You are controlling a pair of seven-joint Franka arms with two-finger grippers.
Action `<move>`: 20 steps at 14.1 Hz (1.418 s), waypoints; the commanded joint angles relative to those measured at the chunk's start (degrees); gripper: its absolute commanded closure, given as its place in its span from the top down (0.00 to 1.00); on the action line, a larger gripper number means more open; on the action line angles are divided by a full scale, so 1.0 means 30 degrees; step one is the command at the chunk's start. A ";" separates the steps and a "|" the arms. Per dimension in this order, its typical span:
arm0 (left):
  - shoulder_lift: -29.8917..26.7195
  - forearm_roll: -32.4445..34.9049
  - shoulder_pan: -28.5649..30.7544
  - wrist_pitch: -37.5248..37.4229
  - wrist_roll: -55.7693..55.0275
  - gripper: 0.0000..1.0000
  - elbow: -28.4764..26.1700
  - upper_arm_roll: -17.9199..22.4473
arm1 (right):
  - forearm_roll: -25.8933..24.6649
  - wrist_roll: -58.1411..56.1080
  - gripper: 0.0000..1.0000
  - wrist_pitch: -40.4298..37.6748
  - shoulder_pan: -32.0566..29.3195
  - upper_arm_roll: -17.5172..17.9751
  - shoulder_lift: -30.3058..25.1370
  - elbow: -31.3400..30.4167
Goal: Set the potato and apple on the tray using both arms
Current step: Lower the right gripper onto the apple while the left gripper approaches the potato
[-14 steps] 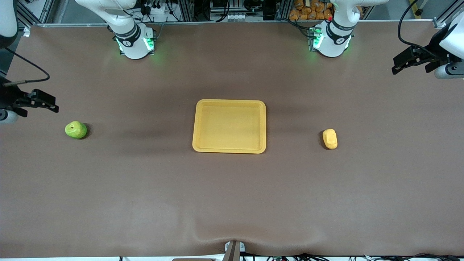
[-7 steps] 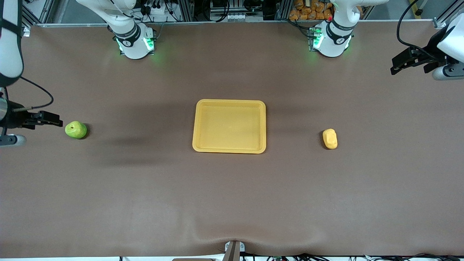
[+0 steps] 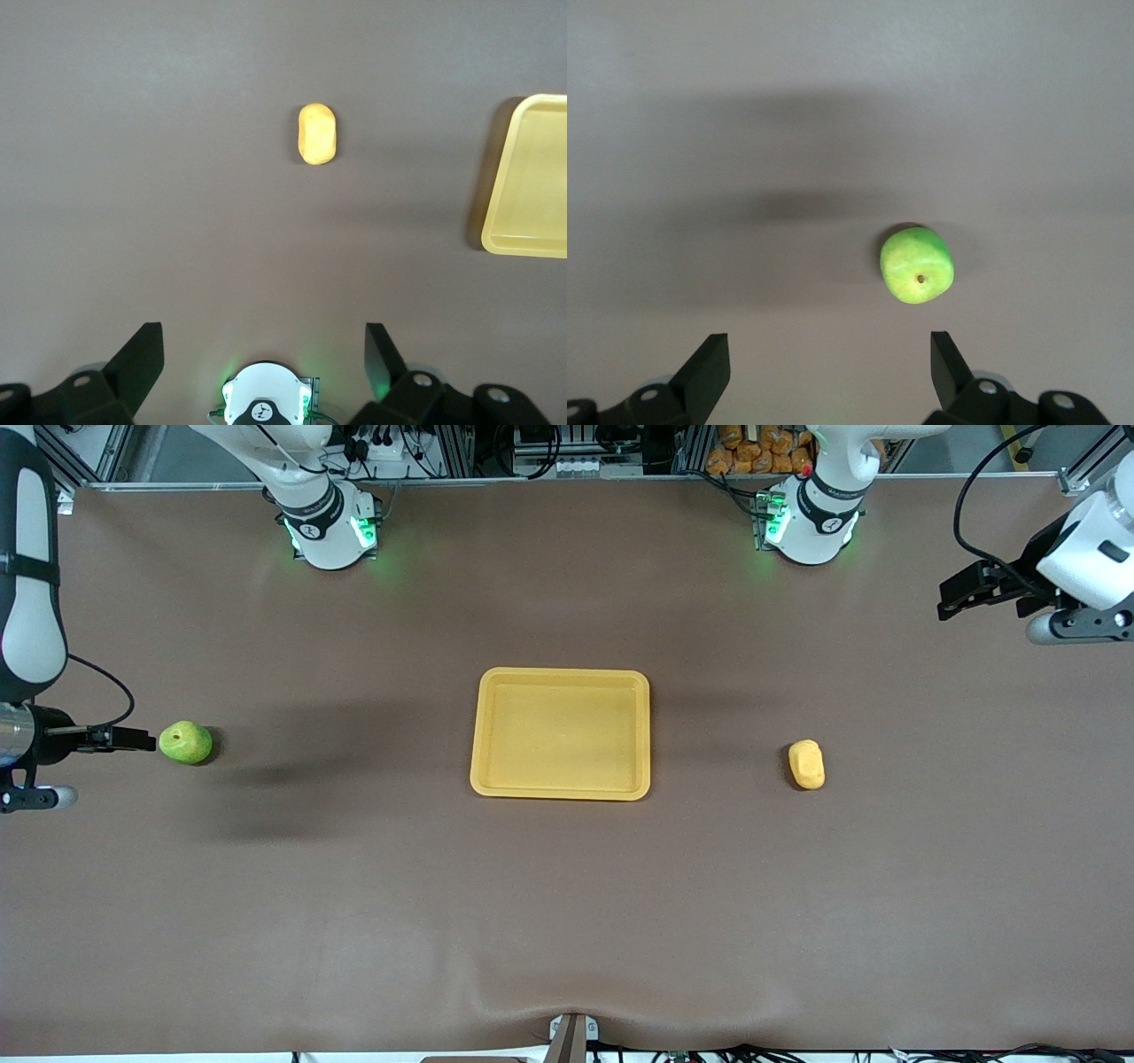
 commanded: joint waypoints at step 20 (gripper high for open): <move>-0.0246 -0.0058 0.0078 0.8921 -0.2830 1.00 -0.8549 -0.1056 | -0.0475 0.0211 1.00 0.6904 -0.2849 0.0263 0.1975 -0.5170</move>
